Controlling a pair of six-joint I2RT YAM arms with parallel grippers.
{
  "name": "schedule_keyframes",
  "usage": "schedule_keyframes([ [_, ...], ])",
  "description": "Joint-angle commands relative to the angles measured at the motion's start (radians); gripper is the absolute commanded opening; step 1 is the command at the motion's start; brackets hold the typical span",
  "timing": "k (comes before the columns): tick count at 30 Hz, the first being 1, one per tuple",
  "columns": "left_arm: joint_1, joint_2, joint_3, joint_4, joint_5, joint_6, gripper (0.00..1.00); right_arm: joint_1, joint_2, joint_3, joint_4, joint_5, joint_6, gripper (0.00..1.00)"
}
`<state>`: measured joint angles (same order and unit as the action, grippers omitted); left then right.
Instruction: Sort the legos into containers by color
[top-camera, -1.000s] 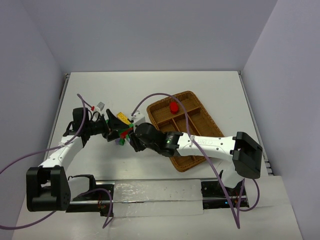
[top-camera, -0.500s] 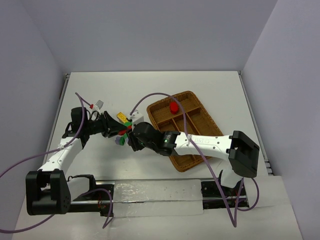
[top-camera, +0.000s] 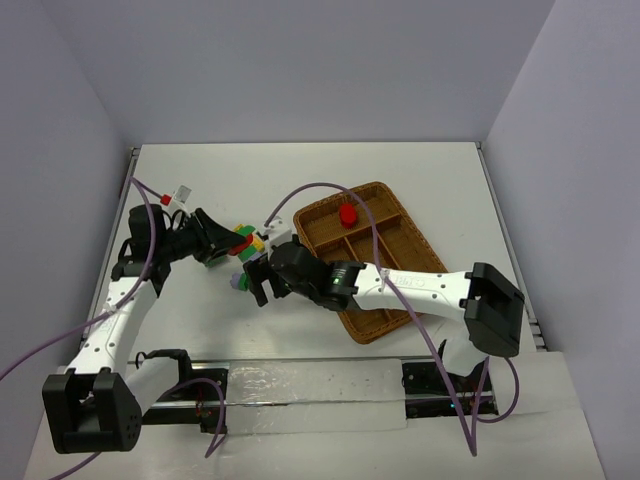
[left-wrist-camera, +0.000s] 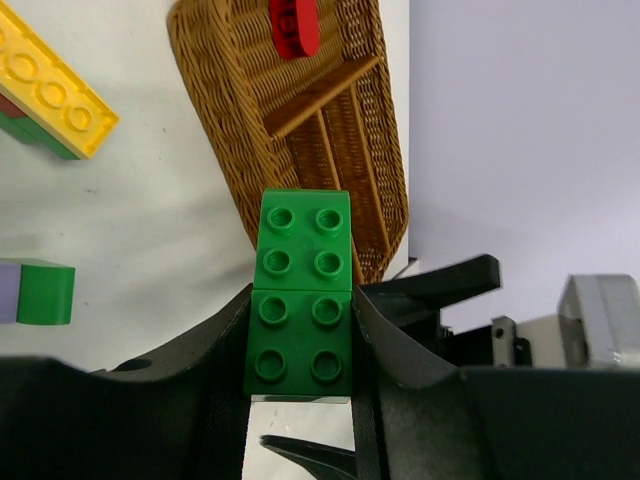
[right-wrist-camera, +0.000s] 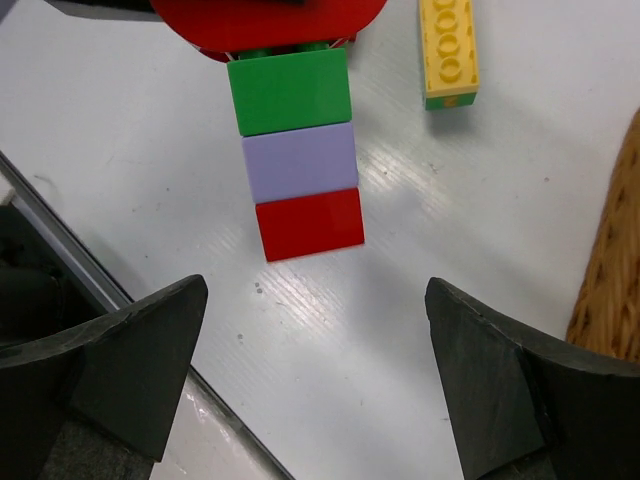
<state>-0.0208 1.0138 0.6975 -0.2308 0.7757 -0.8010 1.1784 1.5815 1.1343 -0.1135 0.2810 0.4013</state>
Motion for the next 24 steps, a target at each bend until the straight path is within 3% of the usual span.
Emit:
schedule_keyframes([
  [1,-0.002,-0.004,0.067,-0.04,-0.06,0.011,0.0,-0.009,-0.115,-0.026,0.03,0.054,-0.016,0.97],
  [13,-0.004,-0.021,0.132,-0.13,-0.151,0.045,0.0,-0.016,-0.196,-0.085,0.088,-0.024,-0.092,0.84],
  [24,-0.004,-0.041,0.145,-0.171,-0.171,0.058,0.0,-0.017,-0.122,-0.039,0.048,-0.094,-0.122,0.95],
])
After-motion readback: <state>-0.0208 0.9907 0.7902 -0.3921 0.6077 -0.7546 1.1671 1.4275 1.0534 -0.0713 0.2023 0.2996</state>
